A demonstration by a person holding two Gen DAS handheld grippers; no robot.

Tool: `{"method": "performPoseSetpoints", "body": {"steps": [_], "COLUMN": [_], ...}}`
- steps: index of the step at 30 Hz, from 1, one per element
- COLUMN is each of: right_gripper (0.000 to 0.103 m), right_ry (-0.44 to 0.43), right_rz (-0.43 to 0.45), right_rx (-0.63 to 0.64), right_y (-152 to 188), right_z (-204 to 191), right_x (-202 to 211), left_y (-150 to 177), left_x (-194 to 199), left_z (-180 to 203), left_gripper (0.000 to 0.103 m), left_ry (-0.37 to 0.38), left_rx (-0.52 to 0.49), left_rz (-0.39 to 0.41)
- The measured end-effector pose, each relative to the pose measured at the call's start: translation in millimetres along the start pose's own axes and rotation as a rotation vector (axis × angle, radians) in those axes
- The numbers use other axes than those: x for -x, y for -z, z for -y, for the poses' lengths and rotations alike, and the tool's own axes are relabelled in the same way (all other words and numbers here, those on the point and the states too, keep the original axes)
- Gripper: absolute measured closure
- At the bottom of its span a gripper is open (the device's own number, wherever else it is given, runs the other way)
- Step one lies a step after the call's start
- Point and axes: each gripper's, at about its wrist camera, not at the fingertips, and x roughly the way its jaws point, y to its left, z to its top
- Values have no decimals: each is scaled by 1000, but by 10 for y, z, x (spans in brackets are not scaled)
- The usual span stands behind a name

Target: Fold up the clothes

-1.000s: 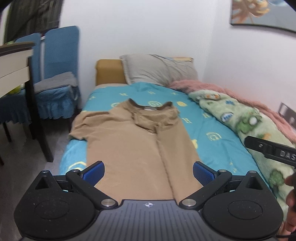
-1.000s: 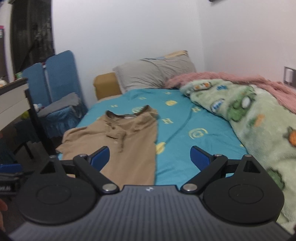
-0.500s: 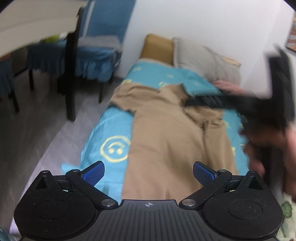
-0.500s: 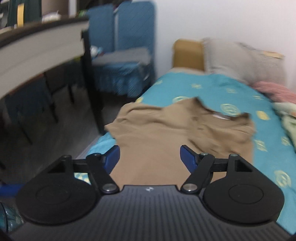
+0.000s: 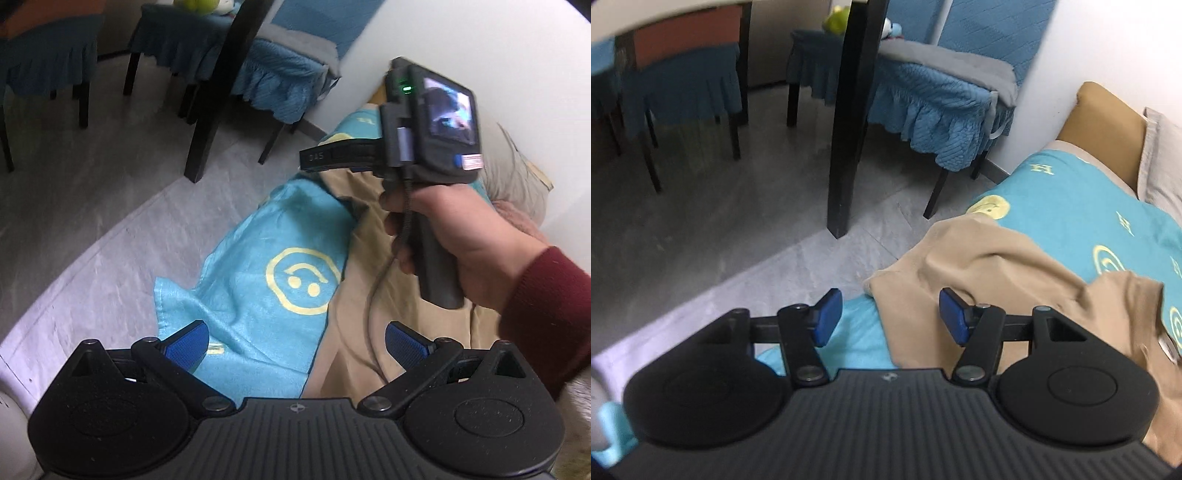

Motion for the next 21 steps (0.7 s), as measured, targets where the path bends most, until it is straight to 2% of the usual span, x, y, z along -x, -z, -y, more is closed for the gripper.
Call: {"method": "performPoseSetpoints", "body": {"steps": [1, 3, 4, 8, 12, 14, 18, 21], "right_gripper": [63, 88, 93, 96, 97, 97, 97, 97], "right_ry": [14, 46, 51, 99, 192, 258, 374, 429], "right_rz": [-8, -28, -10, 132, 278, 330, 369, 312], "right_rx": [6, 15, 17, -57, -215, -351, -684, -840], "right_y": [12, 37, 45, 61, 114, 236, 692, 1190], "right_z": [-5, -9, -4, 174, 564, 856, 1437, 1735], "right_x": [-51, -147, -148, 141, 621, 894, 1369, 1572], "left_y": [-5, -19, -28, -23, 54, 92, 168, 228], "left_x": [-2, 11, 32, 272, 427, 474, 526, 513], "left_z": [10, 61, 82, 177, 309, 358, 434, 492], "left_gripper": [0, 0, 0, 0, 0, 0, 0, 0], "left_ry": [4, 18, 37, 198, 237, 266, 299, 296], "left_rx": [-7, -35, -48, -74, -156, -170, -185, -206], "left_rz": [5, 25, 39, 163, 237, 248, 254, 237]}}
